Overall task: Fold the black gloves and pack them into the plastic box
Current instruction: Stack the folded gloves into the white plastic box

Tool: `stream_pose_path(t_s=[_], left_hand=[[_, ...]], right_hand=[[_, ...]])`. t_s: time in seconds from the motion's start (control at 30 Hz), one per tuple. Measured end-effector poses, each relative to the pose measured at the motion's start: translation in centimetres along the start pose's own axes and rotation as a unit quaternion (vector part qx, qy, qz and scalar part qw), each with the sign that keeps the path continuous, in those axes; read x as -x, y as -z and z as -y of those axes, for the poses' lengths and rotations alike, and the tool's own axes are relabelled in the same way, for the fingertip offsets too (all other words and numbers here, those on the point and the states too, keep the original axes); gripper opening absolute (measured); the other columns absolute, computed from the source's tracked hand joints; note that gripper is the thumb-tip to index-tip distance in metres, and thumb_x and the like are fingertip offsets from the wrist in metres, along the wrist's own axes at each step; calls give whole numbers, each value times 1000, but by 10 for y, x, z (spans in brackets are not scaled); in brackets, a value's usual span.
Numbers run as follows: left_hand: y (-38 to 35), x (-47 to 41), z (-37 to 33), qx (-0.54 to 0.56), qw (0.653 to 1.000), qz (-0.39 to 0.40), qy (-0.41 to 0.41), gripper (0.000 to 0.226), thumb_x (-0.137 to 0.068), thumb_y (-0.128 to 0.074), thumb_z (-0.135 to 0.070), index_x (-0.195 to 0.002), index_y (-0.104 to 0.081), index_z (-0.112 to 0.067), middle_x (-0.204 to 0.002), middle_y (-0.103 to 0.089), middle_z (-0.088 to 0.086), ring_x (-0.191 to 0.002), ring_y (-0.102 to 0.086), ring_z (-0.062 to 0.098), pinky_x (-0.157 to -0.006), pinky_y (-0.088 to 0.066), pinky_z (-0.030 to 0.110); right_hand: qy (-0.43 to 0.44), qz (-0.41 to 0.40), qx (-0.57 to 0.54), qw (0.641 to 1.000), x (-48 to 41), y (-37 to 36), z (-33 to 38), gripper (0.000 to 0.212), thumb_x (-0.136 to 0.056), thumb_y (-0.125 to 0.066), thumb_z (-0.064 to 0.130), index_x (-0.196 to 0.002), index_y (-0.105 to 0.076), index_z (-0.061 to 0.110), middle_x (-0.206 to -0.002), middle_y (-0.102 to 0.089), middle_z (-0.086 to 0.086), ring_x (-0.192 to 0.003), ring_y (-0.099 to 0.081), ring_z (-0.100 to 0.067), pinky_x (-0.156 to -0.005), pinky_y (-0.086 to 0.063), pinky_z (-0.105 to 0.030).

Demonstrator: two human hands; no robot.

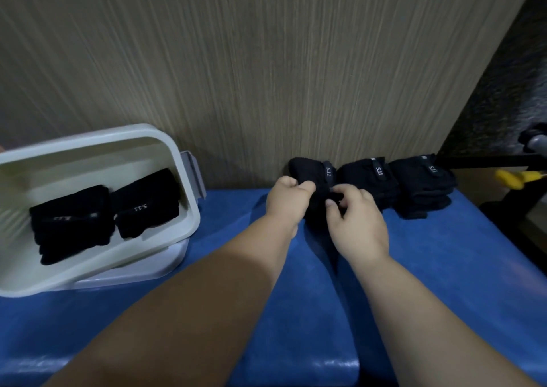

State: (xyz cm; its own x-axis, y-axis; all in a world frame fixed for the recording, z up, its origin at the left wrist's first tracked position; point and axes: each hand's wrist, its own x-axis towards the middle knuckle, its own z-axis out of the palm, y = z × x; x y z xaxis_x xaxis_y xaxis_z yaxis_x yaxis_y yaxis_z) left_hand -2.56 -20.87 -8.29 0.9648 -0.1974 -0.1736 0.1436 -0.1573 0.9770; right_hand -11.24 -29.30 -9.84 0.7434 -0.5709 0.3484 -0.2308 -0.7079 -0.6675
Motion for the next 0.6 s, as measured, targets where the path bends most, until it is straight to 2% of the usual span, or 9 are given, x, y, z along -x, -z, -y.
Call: stream_pose_path(t_s=[0.07, 0.13, 0.17, 0.27, 0.33, 0.4, 0.5, 0.57, 0.6], left_hand=[[8, 7, -8, 41, 999, -8, -7, 18, -73, -61, -26, -87, -53, -18, -78, -53, 2, -75, -55, 22, -67, -48, 33], [21, 13, -13, 73, 997, -12, -9, 16, -67, -59, -27, -77, -47, -21, -81, -56, 6, -84, -63, 35, -76, -57, 43], [29, 18, -16, 89, 996, -9, -9, 15, -71, -59, -23, -78, -45, -21, -83, -57, 7, -87, -64, 35, -77, -58, 46], [58, 30, -17, 118, 993, 13, -13, 12, -87, -54, -11, -84, -45, -18, -88, -57, 5, -83, -60, 21, -67, -58, 36], [79, 39, -14, 114, 993, 31, -8, 10, -89, -52, -9, -87, -46, -17, -90, -59, 5, -82, -59, 19, -67, -56, 36], [98, 46, -6, 112, 993, 42, 4, 10, -90, -50, -7, -88, -47, -16, -90, -58, 5, -80, -58, 19, -68, -53, 36], [124, 54, 7, 109, 992, 57, 32, 14, -91, -46, -4, -86, -48, -17, -87, -57, 5, -78, -55, 19, -62, -50, 33], [139, 58, 14, 111, 991, 60, 45, 16, -91, -45, -2, -86, -49, -17, -86, -57, 6, -76, -55, 20, -58, -48, 31], [147, 60, 17, 112, 991, 58, 51, 16, -91, -45, -2, -87, -50, -17, -86, -58, 6, -75, -55, 20, -58, -48, 31]], right_hand=[[1, -35, -31, 999, 0, 4, 4, 32, -93, -52, 37, -123, -54, 25, -107, -50, 6, -92, -50, -11, -76, -44, -32], [2, -56, -66, 996, 0, 6, 8, 33, -93, -53, 39, -122, -54, 24, -106, -47, 8, -92, -45, -7, -79, -41, -30], [0, -59, -87, 994, 0, 7, 10, 33, -93, -53, 39, -123, -54, 23, -107, -46, 8, -92, -45, -6, -81, -39, -29], [-21, -42, -179, 983, 1, 6, 18, 34, -94, -53, 40, -122, -54, 23, -114, -51, 4, -92, -48, -3, -84, -36, -21], [-73, 6, -289, 955, 2, 3, 26, 29, -94, -53, 44, -116, -58, 25, -116, -57, 3, -98, -54, -3, -90, -42, -24], [-151, 102, -406, 896, 6, 0, 39, 28, -93, -52, 49, -108, -62, 27, -112, -64, 2, -99, -60, -12, -95, -47, -36], [-235, 257, -475, 808, 17, -7, 58, 39, -92, -49, 54, -103, -66, 21, -101, -70, -3, -90, -66, -18, -80, -52, -34], [-260, 306, -468, 787, 28, -17, 69, 40, -91, -52, 52, -104, -68, 18, -94, -73, -4, -84, -69, -18, -68, -52, -30], [-262, 318, -454, 790, 34, -23, 73, 39, -91, -54, 50, -107, -67, 16, -93, -73, -5, -84, -69, -19, -68, -52, -30]])
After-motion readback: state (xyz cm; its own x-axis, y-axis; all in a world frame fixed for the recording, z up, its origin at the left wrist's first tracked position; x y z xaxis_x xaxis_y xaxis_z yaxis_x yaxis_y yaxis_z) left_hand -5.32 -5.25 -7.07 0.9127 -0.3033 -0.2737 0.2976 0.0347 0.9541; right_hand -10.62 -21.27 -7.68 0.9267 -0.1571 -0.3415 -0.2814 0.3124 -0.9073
